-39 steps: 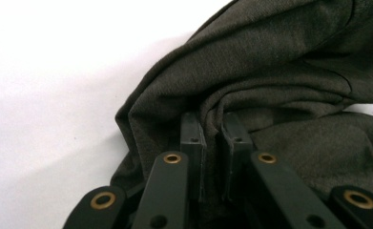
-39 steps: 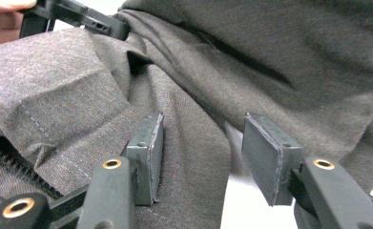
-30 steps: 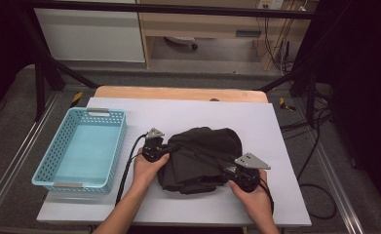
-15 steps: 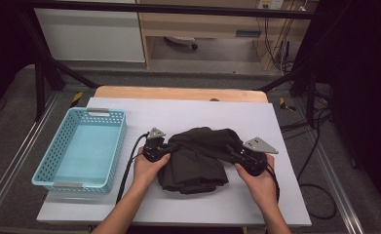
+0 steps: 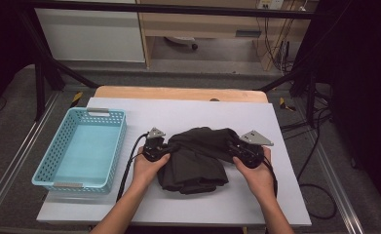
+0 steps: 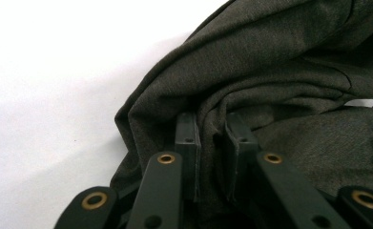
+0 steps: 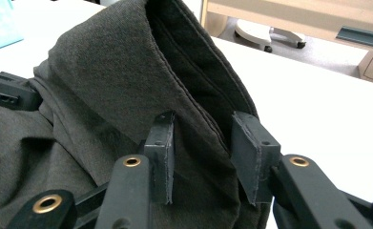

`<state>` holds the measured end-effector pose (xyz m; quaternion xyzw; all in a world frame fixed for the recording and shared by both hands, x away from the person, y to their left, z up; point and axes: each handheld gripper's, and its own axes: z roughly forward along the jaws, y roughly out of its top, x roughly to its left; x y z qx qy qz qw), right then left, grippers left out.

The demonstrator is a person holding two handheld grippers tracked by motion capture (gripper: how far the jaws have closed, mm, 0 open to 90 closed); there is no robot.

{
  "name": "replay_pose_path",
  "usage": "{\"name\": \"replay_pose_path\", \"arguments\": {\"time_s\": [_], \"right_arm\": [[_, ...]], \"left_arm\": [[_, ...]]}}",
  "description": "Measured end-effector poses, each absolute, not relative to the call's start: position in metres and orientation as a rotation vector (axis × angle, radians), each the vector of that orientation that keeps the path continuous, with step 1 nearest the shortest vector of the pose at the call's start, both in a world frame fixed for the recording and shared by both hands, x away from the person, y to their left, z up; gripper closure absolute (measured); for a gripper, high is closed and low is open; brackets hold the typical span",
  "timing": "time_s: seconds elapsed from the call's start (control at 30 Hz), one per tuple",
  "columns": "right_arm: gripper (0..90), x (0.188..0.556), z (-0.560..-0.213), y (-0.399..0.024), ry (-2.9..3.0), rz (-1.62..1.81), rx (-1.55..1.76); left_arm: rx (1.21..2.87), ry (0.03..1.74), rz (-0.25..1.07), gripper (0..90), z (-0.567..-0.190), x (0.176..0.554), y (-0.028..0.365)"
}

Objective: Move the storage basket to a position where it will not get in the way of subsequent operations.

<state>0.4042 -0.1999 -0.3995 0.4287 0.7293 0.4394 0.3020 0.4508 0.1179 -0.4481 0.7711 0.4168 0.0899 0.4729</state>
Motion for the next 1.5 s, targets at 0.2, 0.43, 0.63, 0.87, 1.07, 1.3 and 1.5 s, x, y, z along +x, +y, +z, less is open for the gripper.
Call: {"name": "replay_pose_path", "arguments": {"time_s": [0.2,0.43,0.63,0.87,1.07,1.3,1.5], "right_arm": [[80.2,0.408,-0.399,-0.198,1.941,1.166,1.116],[87.3,0.414,-0.399,-0.201,1.935,1.197,1.128],[87.3,0.433,-0.393,-0.205,1.908,1.187,1.174],[87.3,0.465,-0.395,-0.209,1.882,1.181,1.252],[86.6,0.493,-0.403,-0.213,1.853,1.164,1.322],[66.0,0.508,-0.41,-0.216,1.824,1.141,1.382],[58.1,0.49,-0.403,-0.214,1.828,1.152,1.353]], "left_arm": [[1.894,1.016,0.228,77.1,-0.447,0.45,0.118],[1.887,1.015,0.246,67.9,-0.443,0.448,0.118],[1.848,1.013,0.287,49.8,-0.43,0.441,0.122],[1.876,0.952,0.319,46.4,-0.415,0.425,0.117],[1.89,0.923,0.353,46.5,-0.408,0.416,0.111],[1.902,0.895,0.384,48.0,-0.402,0.411,0.103],[1.903,0.856,0.396,51.7,-0.393,0.411,0.095]]}}
